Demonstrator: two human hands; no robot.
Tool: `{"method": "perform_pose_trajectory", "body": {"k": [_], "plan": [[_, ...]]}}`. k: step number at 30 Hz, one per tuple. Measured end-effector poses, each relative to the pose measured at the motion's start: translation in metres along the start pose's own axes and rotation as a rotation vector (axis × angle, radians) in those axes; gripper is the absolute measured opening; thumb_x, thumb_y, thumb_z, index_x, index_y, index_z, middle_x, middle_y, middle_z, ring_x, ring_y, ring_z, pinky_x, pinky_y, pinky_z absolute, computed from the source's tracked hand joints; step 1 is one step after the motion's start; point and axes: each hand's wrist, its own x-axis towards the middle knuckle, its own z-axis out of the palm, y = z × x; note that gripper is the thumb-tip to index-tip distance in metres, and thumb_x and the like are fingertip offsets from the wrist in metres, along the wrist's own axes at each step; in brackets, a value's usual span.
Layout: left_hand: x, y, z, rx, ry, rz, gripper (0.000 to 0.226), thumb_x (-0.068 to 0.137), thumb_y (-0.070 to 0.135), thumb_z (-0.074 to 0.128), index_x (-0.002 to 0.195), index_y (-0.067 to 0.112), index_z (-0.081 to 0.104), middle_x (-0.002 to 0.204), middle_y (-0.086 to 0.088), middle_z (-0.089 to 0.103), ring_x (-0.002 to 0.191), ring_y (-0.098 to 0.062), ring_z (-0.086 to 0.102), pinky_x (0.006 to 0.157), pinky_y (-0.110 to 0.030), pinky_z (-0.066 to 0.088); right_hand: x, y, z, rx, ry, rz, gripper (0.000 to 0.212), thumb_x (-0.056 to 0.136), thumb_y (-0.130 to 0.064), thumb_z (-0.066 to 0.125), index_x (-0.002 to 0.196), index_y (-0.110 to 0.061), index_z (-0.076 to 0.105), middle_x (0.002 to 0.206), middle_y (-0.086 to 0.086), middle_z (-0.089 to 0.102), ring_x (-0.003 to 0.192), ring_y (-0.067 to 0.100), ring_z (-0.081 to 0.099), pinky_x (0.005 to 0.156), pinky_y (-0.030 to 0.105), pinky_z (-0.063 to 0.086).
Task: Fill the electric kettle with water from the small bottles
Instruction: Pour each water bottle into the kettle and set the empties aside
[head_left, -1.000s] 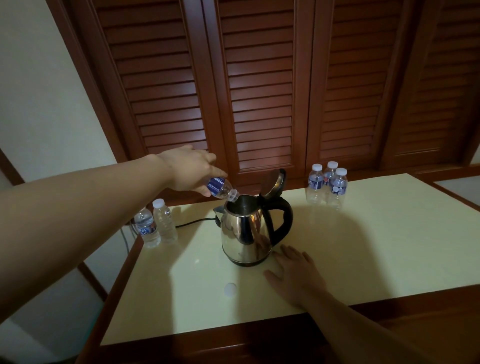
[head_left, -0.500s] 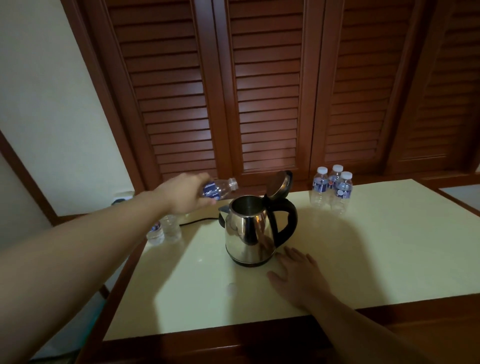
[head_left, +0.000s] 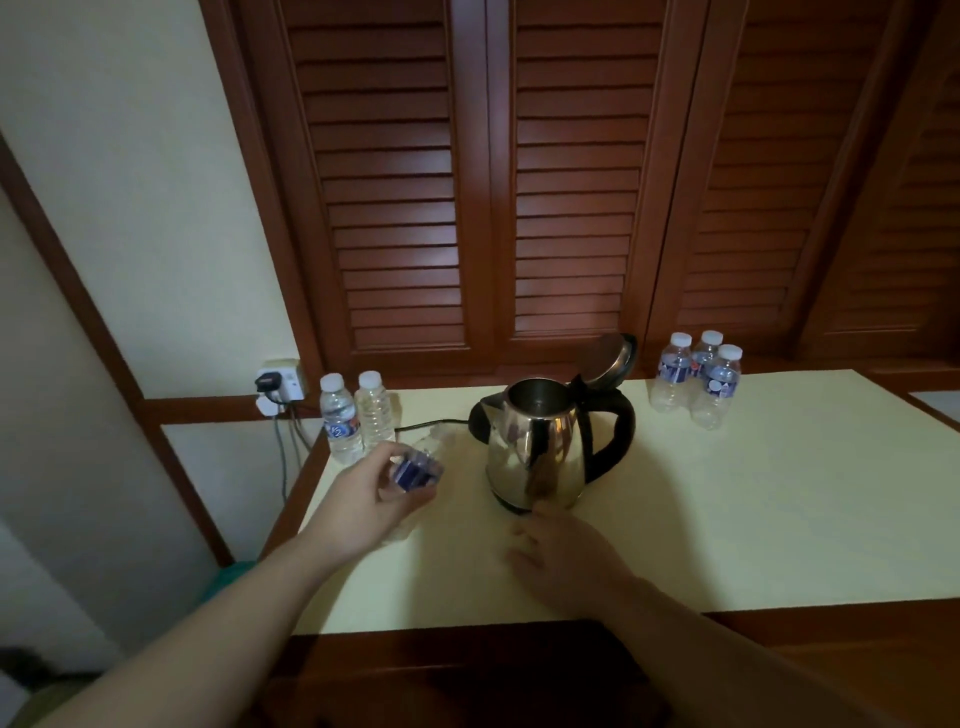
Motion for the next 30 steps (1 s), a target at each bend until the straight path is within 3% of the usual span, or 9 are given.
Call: {"method": "perform_pose_trajectory", "body": {"k": [2, 6, 9, 14, 18, 24, 27, 30], "plan": [[-0.006, -0.01, -0.001, 0.005, 0.004, -0.001, 0.036, 0.082, 0.039, 0.086, 0.111, 0.037, 0.065, 0.096, 0.019, 0.074, 0.088, 0.002, 0.066, 0.074, -0.017, 0.05, 0.009, -0.016, 0.001, 0.007, -0.092, 0.019, 0.049, 0.095, -0.058, 0.057, 0.131, -0.024, 0.061, 0.125, -0.005, 0.051, 0.111, 0.016, 0.056, 0.089, 0.032, 0.046], [-0.011, -0.029, -0.004, 0.095, 0.0, 0.031, 0.044, 0.078, 0.046, 0.087, 0.115, 0.042, 0.064, 0.099, 0.013, 0.071, 0.091, -0.005, 0.064, 0.081, -0.028, 0.053, 0.019, -0.023, 0.006, -0.024, -0.161, 0.067, 0.033, 0.095, -0.054, 0.062, 0.102, -0.022, 0.06, 0.11, -0.005, 0.048, 0.097, 0.018, 0.056, 0.09, 0.042, 0.052], [-0.011, -0.038, -0.008, 0.107, -0.065, 0.049, 0.049, 0.079, 0.05, 0.085, 0.122, 0.043, 0.063, 0.108, 0.018, 0.069, 0.098, 0.0, 0.063, 0.085, -0.023, 0.052, 0.019, -0.024, 0.002, 0.122, -0.057, 0.057, 0.029, 0.096, -0.05, 0.064, 0.106, -0.023, 0.065, 0.106, -0.007, 0.055, 0.091, 0.012, 0.057, 0.086, 0.038, 0.053], [-0.007, -0.045, -0.009, 0.103, -0.159, 0.088, 0.055, 0.078, 0.049, 0.086, 0.127, 0.042, 0.062, 0.115, 0.019, 0.066, 0.103, 0.001, 0.06, 0.09, -0.024, 0.051, 0.022, -0.034, -0.023, 0.476, 0.215, 0.118, 0.016, 0.096, -0.043, 0.07, 0.105, -0.029, 0.071, 0.096, -0.006, 0.07, 0.087, 0.009, 0.065, 0.072, 0.017, 0.049], [0.002, -0.04, -0.002, 0.132, -0.196, 0.123, 0.057, 0.077, 0.05, 0.087, 0.127, 0.046, 0.06, 0.115, 0.019, 0.066, 0.102, -0.001, 0.061, 0.091, -0.027, 0.053, 0.021, -0.046, -0.044, 0.681, 0.227, 0.119, 0.018, 0.096, -0.03, 0.074, 0.11, -0.019, 0.073, 0.093, 0.008, 0.074, 0.075, 0.011, 0.069, 0.067, 0.021, 0.056], [0.013, -0.026, 0.008, 0.141, -0.259, 0.211, 0.058, 0.078, 0.046, 0.087, 0.13, 0.043, 0.061, 0.113, 0.021, 0.064, 0.101, 0.003, 0.059, 0.091, -0.024, 0.05, 0.01, -0.045, -0.052, 0.733, 0.159, 0.084, 0.029, 0.087, -0.022, 0.084, 0.115, -0.019, 0.078, 0.102, -0.006, 0.077, 0.095, 0.004, 0.071, 0.079, 0.016, 0.054], [0.018, -0.021, 0.012, 0.14, -0.291, 0.236, 0.058, 0.078, 0.046, 0.087, 0.13, 0.045, 0.06, 0.115, 0.021, 0.063, 0.102, 0.003, 0.059, 0.093, -0.026, 0.051, 0.007, -0.042, -0.056, 0.802, 0.162, 0.112, 0.03, 0.084, -0.019, 0.086, 0.113, -0.018, 0.079, 0.101, -0.002, 0.077, 0.088, 0.008, 0.073, 0.074, 0.022, 0.057], [0.021, -0.013, 0.016, 0.126, -0.32, 0.255, 0.058, 0.079, 0.044, 0.087, 0.13, 0.047, 0.058, 0.118, 0.017, 0.063, 0.105, 0.003, 0.059, 0.096, -0.028, 0.052, 0.003, -0.034, -0.06, 0.83, 0.152, 0.12, 0.029, 0.083, -0.016, 0.086, 0.111, -0.019, 0.08, 0.102, 0.001, 0.078, 0.092, 0.019, 0.075, 0.079, 0.031, 0.062]]}}
